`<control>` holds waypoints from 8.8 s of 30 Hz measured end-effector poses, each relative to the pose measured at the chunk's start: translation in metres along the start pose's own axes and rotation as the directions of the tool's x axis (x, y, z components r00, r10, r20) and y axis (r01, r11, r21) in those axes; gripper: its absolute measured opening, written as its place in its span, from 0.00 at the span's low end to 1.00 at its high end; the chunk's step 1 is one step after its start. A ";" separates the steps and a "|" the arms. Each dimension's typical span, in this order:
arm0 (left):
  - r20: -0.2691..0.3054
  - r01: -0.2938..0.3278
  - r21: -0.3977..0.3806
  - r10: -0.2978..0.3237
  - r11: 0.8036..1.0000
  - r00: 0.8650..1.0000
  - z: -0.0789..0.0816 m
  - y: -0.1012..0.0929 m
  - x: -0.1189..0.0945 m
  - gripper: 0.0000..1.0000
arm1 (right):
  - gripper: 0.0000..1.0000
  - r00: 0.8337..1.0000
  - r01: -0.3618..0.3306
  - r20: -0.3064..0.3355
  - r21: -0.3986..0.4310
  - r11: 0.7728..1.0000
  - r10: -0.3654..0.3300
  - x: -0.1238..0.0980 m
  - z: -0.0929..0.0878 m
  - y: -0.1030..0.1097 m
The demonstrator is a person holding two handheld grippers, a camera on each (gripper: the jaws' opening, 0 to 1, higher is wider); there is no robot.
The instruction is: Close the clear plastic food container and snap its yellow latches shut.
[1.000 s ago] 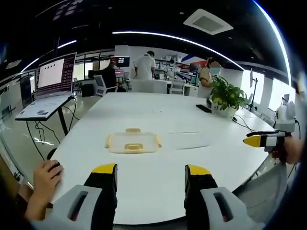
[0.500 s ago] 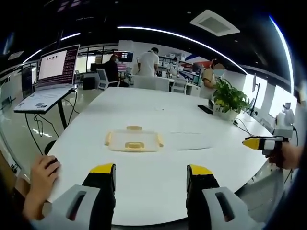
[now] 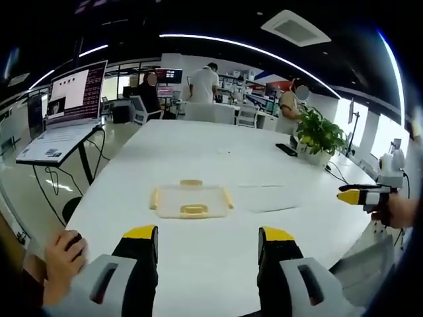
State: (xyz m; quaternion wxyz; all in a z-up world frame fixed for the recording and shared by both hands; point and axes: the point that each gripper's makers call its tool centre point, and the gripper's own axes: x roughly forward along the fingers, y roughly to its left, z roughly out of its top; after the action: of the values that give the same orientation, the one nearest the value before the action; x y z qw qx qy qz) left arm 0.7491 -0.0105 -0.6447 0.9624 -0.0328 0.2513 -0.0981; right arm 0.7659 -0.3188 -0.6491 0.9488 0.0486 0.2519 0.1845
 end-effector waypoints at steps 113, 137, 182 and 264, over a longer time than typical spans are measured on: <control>-0.525 0.627 0.463 -0.376 0.627 0.764 0.004 0.069 0.182 0.60 | 0.64 0.701 -0.694 -0.537 -0.364 0.622 0.469 0.224 0.001 0.112; -0.732 0.786 0.586 -0.288 0.198 0.618 -0.029 0.104 0.202 0.58 | 0.65 0.627 -0.760 -0.631 -0.370 0.534 0.456 0.244 -0.028 0.119; -0.766 0.822 0.552 -0.306 0.138 0.566 -0.035 0.090 0.206 0.50 | 0.53 0.618 -0.782 -0.706 -0.503 0.369 0.346 0.261 -0.051 0.121; -0.774 0.810 0.555 -0.237 0.190 0.587 0.058 0.020 0.124 0.31 | 0.34 0.594 -0.803 -0.751 -0.533 0.267 0.288 0.164 0.035 0.093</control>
State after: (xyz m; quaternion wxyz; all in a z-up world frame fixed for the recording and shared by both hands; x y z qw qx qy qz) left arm 0.8870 -0.0155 -0.6559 0.6067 0.4152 0.3816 -0.5603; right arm 0.8854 -0.1708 -0.6771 0.6012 -0.3803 0.3342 0.6183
